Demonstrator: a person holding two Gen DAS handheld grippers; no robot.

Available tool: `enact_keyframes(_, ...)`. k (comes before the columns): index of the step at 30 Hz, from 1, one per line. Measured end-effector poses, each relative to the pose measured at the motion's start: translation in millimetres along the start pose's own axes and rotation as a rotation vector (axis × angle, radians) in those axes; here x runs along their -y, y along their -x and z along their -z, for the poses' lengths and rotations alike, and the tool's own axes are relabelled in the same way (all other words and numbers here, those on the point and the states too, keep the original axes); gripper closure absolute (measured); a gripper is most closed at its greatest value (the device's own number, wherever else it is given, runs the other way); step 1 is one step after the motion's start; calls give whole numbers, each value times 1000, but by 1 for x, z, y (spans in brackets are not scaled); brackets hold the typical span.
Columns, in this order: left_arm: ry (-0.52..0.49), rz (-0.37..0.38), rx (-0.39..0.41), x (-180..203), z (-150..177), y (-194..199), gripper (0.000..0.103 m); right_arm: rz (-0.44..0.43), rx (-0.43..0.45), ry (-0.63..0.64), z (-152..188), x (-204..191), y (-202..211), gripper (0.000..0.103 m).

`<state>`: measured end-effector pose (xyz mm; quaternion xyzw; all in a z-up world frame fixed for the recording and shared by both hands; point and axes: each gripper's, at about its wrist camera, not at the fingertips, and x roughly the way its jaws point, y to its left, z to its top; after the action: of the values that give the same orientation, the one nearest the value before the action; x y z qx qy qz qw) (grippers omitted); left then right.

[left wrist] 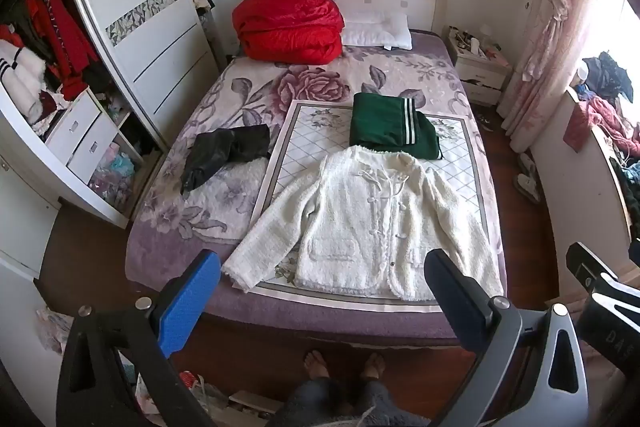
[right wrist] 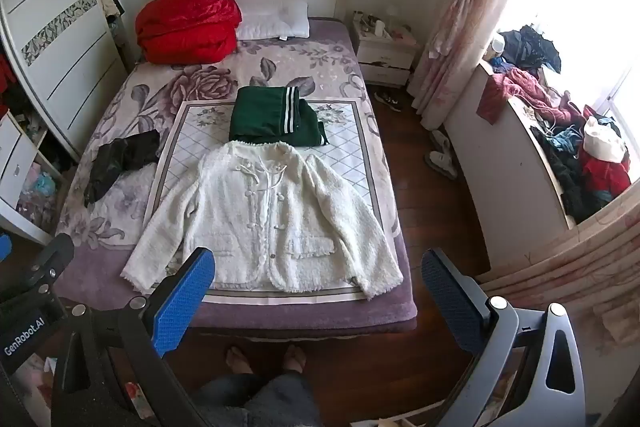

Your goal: Fold large clothes

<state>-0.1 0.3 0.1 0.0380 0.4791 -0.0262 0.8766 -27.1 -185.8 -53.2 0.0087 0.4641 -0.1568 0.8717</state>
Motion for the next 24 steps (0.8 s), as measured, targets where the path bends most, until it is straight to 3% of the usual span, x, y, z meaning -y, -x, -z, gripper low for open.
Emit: enact_keyframes(24, 2, 6, 1, 8, 1, 1, 0, 16, 11, 6, -2, 1, 9, 0)
